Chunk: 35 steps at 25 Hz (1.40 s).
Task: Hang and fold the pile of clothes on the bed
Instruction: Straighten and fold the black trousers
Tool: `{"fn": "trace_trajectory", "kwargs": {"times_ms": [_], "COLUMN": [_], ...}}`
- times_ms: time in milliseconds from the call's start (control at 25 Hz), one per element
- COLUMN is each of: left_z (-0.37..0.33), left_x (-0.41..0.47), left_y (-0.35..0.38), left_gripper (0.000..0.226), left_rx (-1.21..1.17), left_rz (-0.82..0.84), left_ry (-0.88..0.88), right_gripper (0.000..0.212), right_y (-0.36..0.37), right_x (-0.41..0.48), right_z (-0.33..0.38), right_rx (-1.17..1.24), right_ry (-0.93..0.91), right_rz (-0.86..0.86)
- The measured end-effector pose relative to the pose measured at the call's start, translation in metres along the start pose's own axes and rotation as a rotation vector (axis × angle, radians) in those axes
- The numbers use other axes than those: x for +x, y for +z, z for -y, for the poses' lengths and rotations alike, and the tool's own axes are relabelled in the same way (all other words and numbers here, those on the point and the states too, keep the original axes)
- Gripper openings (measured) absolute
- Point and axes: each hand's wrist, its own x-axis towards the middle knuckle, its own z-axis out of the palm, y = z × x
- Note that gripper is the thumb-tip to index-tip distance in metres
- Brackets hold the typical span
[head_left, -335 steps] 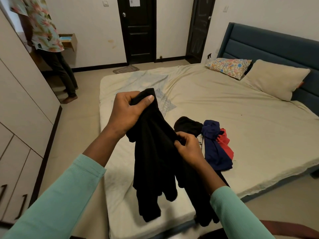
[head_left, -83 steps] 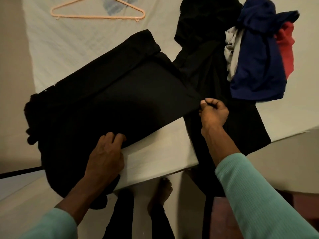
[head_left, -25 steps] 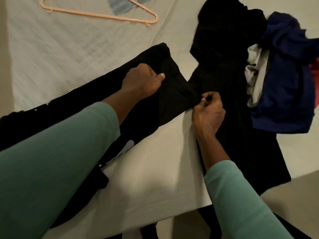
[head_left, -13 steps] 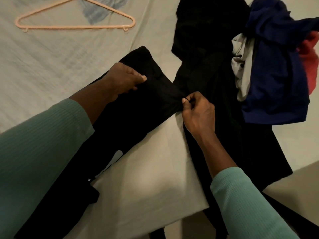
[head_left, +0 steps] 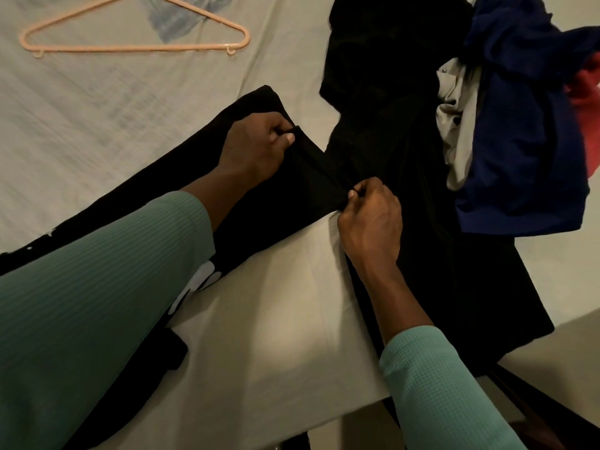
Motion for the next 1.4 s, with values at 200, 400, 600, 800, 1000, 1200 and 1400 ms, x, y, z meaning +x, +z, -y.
{"fn": "trace_trajectory", "kwargs": {"times_ms": [200, 400, 600, 800, 1000, 1200, 1400], "left_z": [0.011, 0.031, 0.083, 0.126, 0.13, 0.14, 0.191], "left_x": [-0.004, -0.092, -0.238, -0.323, -0.343, -0.357, -0.342], "left_y": [0.001, -0.044, -0.078, -0.092, -0.105, -0.13, -0.161], "left_gripper": [0.033, 0.034, 0.046, 0.064, 0.042, 0.034, 0.072], "left_rx": [0.036, 0.062, 0.291, 0.377, 0.222, -0.03, 0.015], "left_rz": [-0.023, -0.244, -0.246, -0.145, -0.082, -0.371, -0.4], "left_ry": [-0.011, -0.051, -0.176, -0.259, -0.065, -0.138, -0.545], "right_gripper": [0.027, 0.039, 0.058, 0.075, 0.074, 0.052, 0.073], "right_y": [-0.001, 0.025, 0.071, 0.084, 0.08, 0.08, 0.107], "right_x": [-0.01, -0.055, -0.094, -0.099, -0.112, -0.167, -0.207], "right_z": [0.02, 0.056, 0.065, 0.064, 0.082, 0.144, 0.209], "right_rx": [-0.095, 0.178, 0.013, -0.315, -0.306, 0.114, 0.038], "right_ry": [-0.01, -0.495, -0.514, -0.616, -0.484, -0.7, -0.776], "right_rz": [-0.132, 0.082, 0.348, 0.279, 0.283, 0.283, 0.716]}}
